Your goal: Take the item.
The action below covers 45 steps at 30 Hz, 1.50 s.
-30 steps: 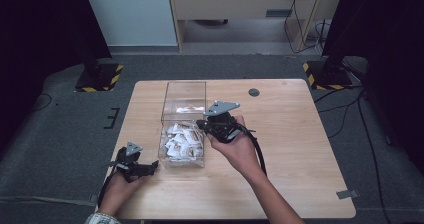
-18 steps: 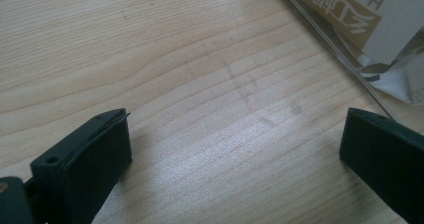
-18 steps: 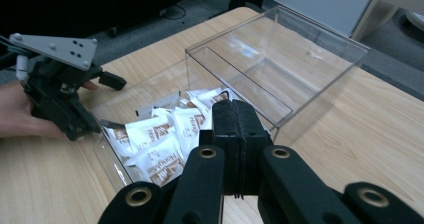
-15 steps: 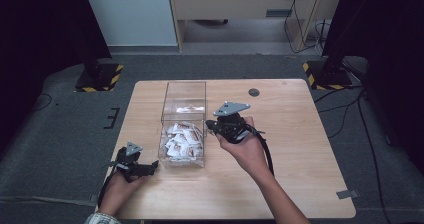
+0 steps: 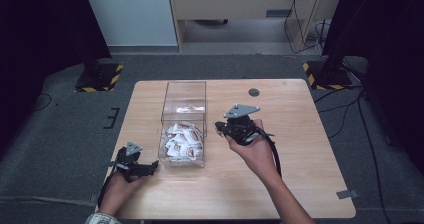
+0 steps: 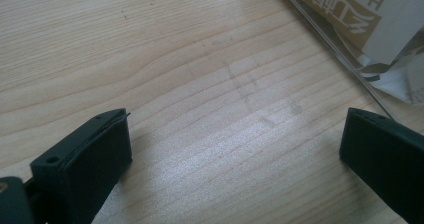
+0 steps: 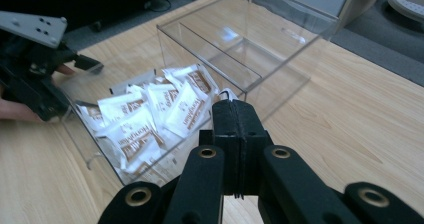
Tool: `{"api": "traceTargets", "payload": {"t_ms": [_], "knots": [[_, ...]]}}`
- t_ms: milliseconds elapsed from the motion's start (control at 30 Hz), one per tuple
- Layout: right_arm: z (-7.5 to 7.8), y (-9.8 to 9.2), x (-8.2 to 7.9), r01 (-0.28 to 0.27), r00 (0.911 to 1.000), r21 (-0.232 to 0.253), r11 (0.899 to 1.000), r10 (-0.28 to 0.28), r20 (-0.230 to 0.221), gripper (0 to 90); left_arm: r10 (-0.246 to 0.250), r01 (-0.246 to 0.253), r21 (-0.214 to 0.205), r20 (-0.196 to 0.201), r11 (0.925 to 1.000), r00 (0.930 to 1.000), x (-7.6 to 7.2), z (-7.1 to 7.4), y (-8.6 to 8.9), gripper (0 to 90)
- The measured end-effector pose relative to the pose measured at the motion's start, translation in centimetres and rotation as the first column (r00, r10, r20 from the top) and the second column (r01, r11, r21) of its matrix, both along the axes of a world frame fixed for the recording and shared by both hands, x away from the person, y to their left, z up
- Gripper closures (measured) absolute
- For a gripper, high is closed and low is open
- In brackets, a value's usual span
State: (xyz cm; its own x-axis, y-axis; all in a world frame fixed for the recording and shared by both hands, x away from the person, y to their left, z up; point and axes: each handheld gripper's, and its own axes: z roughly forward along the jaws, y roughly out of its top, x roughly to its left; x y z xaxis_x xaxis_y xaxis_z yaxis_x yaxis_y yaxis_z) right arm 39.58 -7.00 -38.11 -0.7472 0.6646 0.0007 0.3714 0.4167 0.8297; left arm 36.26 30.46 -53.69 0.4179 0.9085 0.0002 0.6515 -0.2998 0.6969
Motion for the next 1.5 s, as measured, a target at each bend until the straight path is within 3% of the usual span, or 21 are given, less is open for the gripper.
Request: {"api": "traceTargets", "payload": {"t_ms": [767, 1500], "knots": [[-3.5, -3.4, 0.5, 0.071, 0.996, -0.045, 0.996, -0.073, -0.052, 89.7, 0.0, 0.0, 0.0, 0.0, 1.0, 1.0, 0.0, 0.0, 0.0, 0.0], [-5.7, -7.2, 1.3, 0.163, 0.9823, -0.069, 0.984, -0.168, -0.083, 89.4, 0.0, 0.0, 0.0, 0.0, 1.0, 1.0, 0.0, 0.0, 0.0, 0.0]]}}
